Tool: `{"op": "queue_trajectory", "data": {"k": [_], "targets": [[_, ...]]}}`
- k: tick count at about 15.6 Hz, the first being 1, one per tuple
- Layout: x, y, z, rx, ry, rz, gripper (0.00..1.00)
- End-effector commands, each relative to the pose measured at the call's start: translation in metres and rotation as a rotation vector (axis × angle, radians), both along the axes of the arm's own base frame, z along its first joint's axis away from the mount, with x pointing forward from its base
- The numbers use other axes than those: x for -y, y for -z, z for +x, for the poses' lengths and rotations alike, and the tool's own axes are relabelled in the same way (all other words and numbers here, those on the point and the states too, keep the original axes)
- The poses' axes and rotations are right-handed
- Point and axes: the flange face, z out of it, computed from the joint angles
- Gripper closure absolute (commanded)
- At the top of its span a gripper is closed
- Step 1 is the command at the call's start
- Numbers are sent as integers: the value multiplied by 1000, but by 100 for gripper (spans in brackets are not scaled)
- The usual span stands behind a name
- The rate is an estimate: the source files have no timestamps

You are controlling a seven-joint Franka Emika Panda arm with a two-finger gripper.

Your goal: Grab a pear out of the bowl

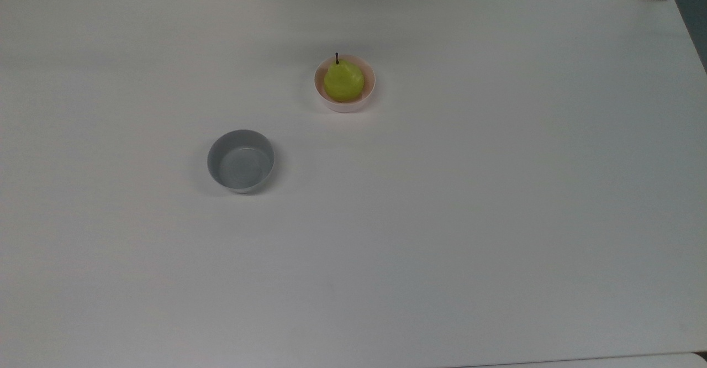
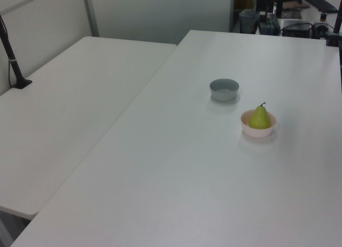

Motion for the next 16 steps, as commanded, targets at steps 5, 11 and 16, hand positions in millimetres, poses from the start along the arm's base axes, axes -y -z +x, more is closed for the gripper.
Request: {"op": "queue_trajectory", "data": {"k": [5,11,16], "targets": [[10,-10,-15,-8,-35,5,0],[-1,0,-14,-25,-57,6,0],[-49,40,-12,-71,-150,7,0]]}}
